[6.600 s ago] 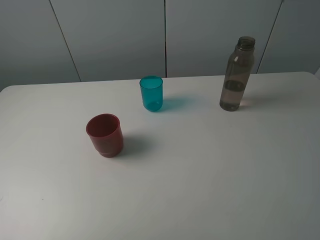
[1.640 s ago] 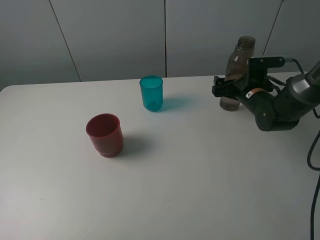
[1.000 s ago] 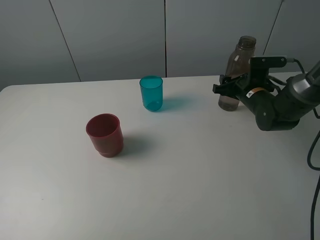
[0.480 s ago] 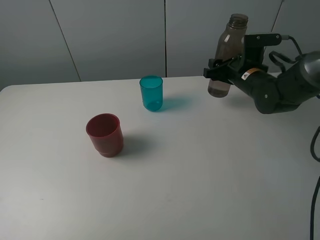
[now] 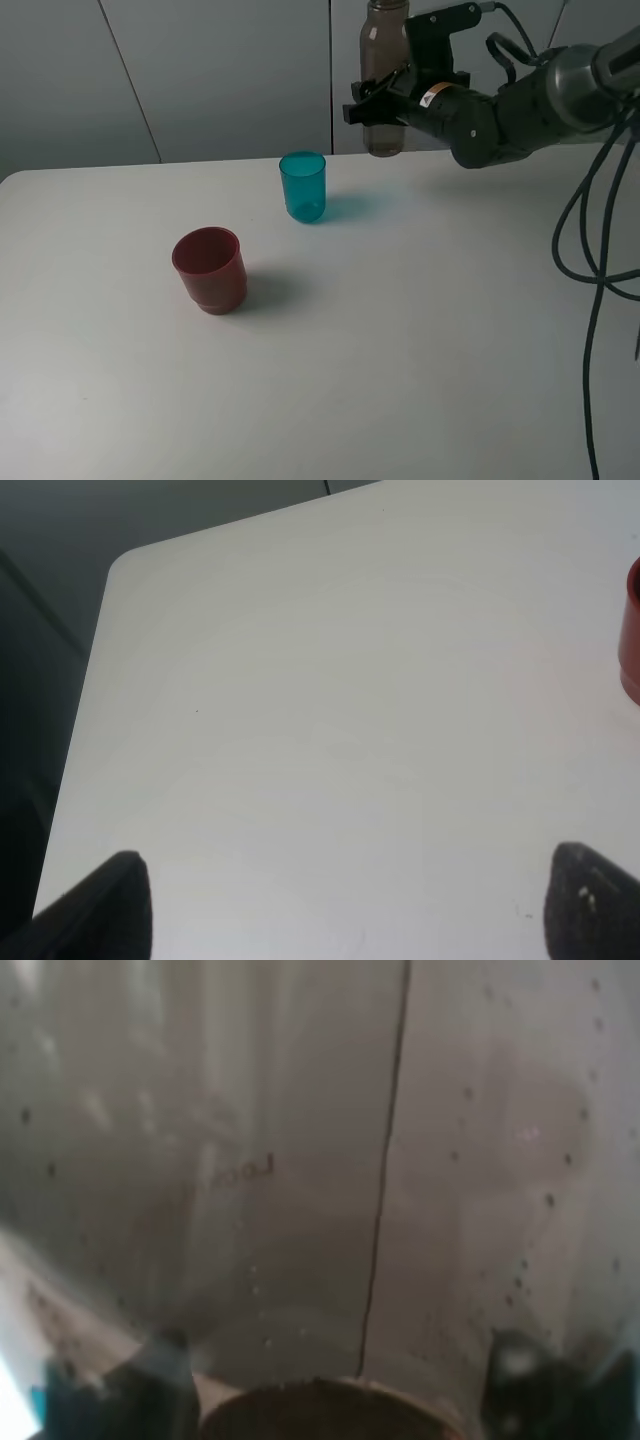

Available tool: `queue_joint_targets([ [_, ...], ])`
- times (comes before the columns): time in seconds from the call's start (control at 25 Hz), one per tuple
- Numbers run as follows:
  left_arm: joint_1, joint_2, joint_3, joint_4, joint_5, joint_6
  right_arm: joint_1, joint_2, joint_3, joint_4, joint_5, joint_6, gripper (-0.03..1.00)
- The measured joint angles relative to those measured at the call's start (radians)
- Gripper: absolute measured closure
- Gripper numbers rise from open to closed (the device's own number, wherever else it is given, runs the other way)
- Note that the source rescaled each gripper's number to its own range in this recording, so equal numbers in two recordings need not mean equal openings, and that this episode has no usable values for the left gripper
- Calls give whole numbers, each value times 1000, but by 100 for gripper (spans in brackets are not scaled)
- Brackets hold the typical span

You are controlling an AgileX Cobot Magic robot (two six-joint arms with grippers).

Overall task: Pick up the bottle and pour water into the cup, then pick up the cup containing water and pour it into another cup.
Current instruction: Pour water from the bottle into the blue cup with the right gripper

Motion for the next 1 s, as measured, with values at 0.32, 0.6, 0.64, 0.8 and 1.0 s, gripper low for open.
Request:
queue_joint_targets([
  [0.32, 0, 0, 0, 0, 0, 0, 15, 106, -84, 5, 30, -204, 92],
  [0.6, 0, 0, 0, 0, 0, 0, 55, 118, -90, 239, 45, -565, 92],
  [0.64, 0, 0, 0, 0, 0, 0, 64, 118, -90, 273, 45, -615, 92],
  [0.8, 0, 0, 0, 0, 0, 0, 75, 118, -92, 372, 45, -747, 92],
  [1.0, 0, 0, 0, 0, 0, 0, 77, 118, -94, 432, 45, -943, 92],
])
